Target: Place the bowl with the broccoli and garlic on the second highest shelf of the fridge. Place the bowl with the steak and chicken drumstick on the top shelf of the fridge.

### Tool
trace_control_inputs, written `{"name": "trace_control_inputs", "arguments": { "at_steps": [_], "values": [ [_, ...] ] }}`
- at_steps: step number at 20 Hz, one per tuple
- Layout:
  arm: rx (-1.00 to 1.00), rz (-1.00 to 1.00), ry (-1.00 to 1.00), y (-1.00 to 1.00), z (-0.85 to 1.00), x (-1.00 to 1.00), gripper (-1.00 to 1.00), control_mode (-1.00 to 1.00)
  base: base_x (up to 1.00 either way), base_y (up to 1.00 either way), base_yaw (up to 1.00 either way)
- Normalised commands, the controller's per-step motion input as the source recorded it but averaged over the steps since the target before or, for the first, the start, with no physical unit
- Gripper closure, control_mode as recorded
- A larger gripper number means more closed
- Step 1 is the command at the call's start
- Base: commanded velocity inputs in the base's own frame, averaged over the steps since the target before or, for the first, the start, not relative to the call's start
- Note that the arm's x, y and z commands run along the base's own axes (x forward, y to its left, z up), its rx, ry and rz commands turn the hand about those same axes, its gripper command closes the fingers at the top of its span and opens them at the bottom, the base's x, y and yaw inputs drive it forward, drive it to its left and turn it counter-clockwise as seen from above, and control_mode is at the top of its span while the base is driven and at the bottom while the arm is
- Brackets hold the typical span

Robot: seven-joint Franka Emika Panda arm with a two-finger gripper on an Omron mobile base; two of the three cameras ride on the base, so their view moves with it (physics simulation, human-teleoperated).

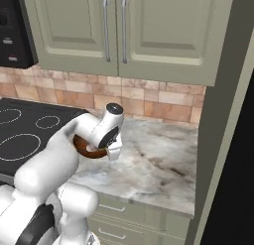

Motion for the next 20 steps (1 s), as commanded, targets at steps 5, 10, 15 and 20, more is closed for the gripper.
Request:
{"name": "trace_control_inputs", "arguments": {
  "at_steps": [5,10,15,20],
  "values": [
    [0.0,0.04,0.0,0.09,-0.61,0.39,-1.0,-1.0,0.0,0.0,0.0],
    [-0.01,0.01,0.0,0.17,-0.45,0.25,1.0,-1.0,0.0,0.0,0.0],
    [-0.02,0.0,0.01,0.13,-0.15,0.07,1.0,-1.0,0.0,0.0,0.0],
    [-0.01,0.01,-0.02,0.13,0.01,-0.16,1.0,-1.0,0.0,0.0,0.0]
  ]
}}
